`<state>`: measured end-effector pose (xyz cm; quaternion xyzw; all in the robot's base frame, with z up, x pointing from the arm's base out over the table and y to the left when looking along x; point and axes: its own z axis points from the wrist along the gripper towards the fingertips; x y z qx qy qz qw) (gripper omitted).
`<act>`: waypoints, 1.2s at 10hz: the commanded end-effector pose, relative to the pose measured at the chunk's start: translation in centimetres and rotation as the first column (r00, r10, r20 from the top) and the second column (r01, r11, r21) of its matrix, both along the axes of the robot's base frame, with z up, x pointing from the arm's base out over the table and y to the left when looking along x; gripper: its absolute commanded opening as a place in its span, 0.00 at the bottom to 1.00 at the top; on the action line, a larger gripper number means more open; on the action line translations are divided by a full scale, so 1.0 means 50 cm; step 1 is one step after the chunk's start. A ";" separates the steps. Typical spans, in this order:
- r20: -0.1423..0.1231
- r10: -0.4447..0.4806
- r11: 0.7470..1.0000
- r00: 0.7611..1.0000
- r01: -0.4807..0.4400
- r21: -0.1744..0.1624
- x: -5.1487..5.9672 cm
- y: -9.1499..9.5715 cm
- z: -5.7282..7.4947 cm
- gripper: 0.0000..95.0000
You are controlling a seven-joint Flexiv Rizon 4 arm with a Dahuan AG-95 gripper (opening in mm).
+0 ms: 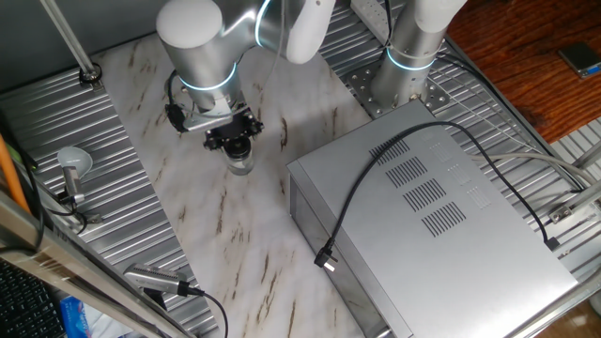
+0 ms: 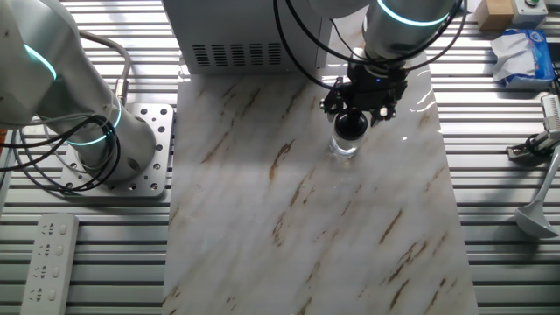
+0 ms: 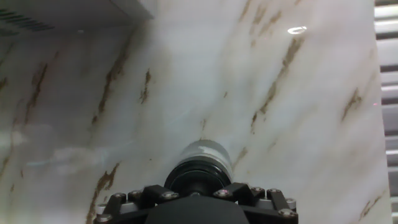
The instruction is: Unscrew the lid from the jar
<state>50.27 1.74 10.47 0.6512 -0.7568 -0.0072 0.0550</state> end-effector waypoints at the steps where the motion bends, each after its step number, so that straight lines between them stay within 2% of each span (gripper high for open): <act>1: -0.006 -0.106 0.994 0.994 0.105 -0.007 0.000 -0.001 0.000 0.80; 4: -0.010 -0.291 0.956 0.957 0.291 -0.022 0.000 -0.001 0.000 0.80; 5: -0.002 -0.379 0.925 0.925 0.379 -0.035 0.000 -0.001 0.000 0.80; 7: 0.001 -0.486 0.873 0.874 0.485 -0.045 0.000 -0.001 0.000 0.80; 8: 0.005 -0.531 0.846 0.848 0.530 -0.051 0.000 -0.001 0.000 0.80; 9: 0.008 -0.555 0.830 0.832 0.555 -0.054 0.000 -0.001 0.000 0.80; 10: 0.014 -0.607 0.793 0.795 0.606 -0.061 0.000 -0.001 0.000 0.80; 12: 0.020 -0.651 0.756 0.759 0.651 -0.065 0.000 -0.001 0.000 0.80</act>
